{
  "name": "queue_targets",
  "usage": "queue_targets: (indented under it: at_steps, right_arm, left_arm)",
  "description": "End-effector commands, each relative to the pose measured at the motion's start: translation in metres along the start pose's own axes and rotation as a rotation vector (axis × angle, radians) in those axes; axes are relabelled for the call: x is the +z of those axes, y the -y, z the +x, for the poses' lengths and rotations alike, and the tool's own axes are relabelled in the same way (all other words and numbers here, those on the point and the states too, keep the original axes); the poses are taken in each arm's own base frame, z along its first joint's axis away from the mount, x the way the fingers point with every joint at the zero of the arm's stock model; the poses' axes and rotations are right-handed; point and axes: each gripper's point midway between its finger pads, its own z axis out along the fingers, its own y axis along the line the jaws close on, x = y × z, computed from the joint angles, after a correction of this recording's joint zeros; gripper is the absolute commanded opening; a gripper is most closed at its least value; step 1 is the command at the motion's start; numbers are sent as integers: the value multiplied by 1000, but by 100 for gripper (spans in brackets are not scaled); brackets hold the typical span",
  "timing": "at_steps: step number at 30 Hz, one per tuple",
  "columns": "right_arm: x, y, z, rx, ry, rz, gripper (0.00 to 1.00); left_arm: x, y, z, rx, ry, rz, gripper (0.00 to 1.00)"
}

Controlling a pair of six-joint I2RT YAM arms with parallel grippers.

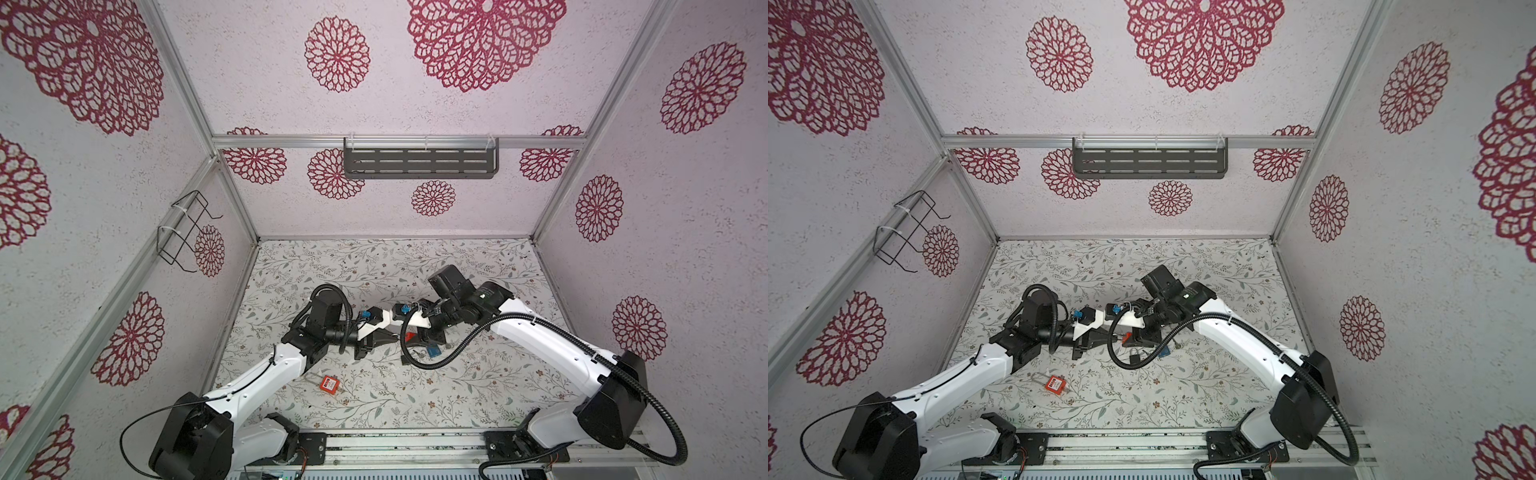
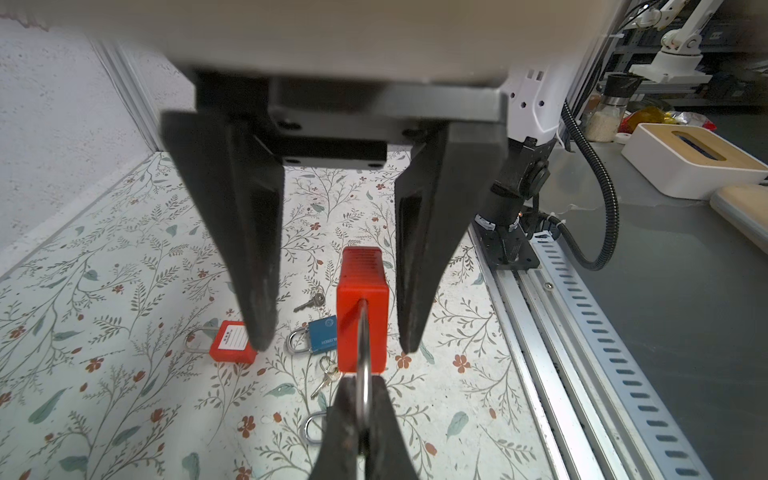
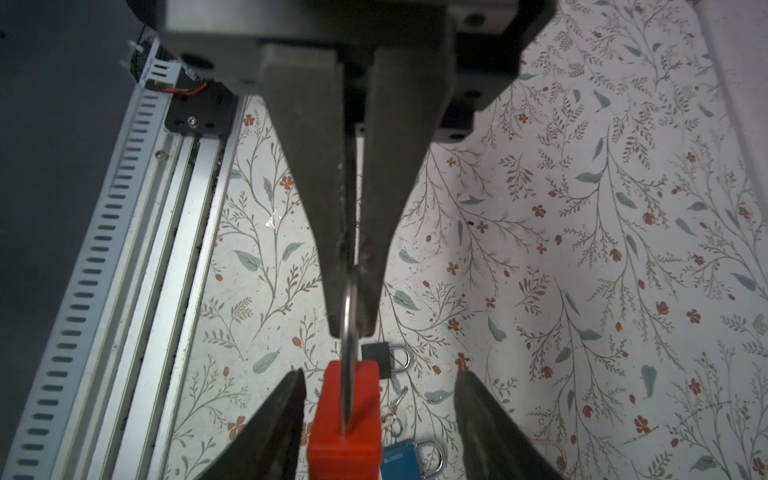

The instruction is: Lock with the key

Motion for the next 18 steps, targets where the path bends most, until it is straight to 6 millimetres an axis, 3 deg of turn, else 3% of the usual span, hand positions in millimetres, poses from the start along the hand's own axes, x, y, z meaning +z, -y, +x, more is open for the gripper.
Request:
queue_targets:
  at_steps: [1, 7, 14, 16, 18]
  right_arm:
    - [-23, -6, -9, -36, 19, 36, 74]
    - [-45, -20, 8, 0, -11, 103, 76]
    - [-77, -20, 31, 55, -67, 205, 65]
    - [-81, -14, 38, 70, -91, 229, 55]
    - [-82, -10, 43, 86, -107, 229, 54]
  left_arm:
    - [-10, -5, -20, 41, 93, -26, 0]
    - [-15, -14, -29, 44, 156, -45, 0]
    - [-14, -13, -35, 38, 176, -21, 0]
    - [-14, -13, -37, 38, 182, -19, 0]
    - [-14, -12, -36, 36, 183, -17, 0]
